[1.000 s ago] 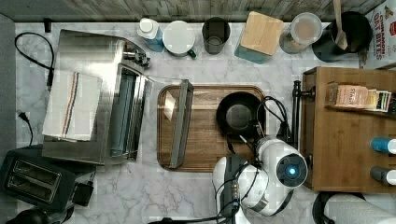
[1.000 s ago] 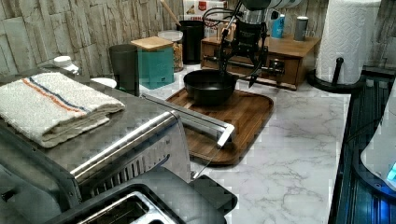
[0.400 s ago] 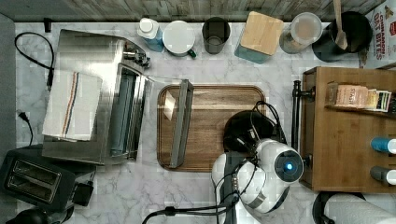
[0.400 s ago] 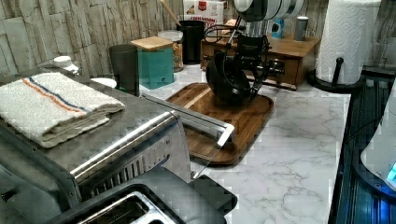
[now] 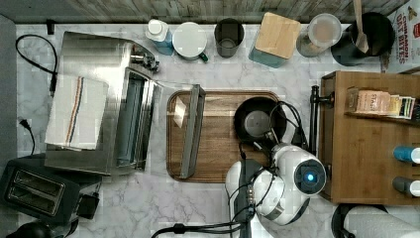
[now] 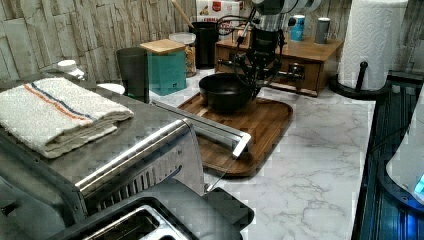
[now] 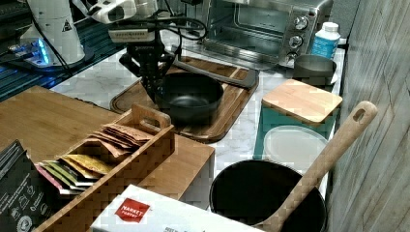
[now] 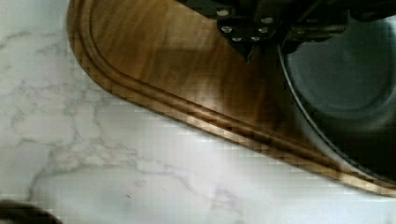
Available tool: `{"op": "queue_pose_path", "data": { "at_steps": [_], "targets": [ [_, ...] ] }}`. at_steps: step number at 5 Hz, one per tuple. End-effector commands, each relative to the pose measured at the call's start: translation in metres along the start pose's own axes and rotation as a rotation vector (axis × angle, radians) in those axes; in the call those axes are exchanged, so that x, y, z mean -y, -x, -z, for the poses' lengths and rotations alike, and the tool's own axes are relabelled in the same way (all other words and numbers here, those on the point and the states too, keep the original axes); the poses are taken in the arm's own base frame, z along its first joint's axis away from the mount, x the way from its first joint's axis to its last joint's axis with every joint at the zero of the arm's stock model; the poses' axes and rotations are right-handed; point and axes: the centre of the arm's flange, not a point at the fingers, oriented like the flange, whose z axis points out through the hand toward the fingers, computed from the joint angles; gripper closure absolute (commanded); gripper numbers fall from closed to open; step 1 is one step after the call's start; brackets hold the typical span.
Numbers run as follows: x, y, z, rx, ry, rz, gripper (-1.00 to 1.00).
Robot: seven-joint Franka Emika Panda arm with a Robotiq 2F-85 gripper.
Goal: Pick up the bowl.
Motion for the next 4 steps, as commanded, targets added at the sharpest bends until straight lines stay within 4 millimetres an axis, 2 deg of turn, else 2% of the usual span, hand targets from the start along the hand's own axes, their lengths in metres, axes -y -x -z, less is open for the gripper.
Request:
{"op": "queue_pose_path", "data": {
  "at_steps": [1,2,3,4],
  "targets": [
    [0.035,0.004,0.078,-0.038,-0.09,0.007,1.0],
    [0.061,0.022,0.139,-0.082,-0.168,0.113,1.0],
    [0.099,0.032,0.193,-0.085,-0.205,0.324,1.0],
    [0.131,0.044,0.219,-0.056,-0.144,0.517,1.0]
  ]
}}
